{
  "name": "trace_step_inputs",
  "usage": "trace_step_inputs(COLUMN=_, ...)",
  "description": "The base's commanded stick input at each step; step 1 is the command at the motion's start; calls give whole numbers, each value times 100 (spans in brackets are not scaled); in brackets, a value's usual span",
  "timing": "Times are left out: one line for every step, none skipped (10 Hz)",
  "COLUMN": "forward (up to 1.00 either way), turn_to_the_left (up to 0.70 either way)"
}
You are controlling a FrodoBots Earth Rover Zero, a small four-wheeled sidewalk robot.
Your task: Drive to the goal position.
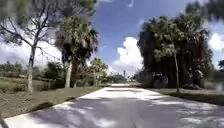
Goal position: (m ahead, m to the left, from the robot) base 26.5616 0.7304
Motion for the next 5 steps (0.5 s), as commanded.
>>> trace_step_inputs(forward=85, turn_to_the_left=0)
trace_step_inputs(forward=85, turn_to_the_left=0)
trace_step_inputs(forward=85, turn_to_the_left=0)
trace_step_inputs(forward=85, turn_to_the_left=0)
trace_step_inputs(forward=85, turn_to_the_left=0)
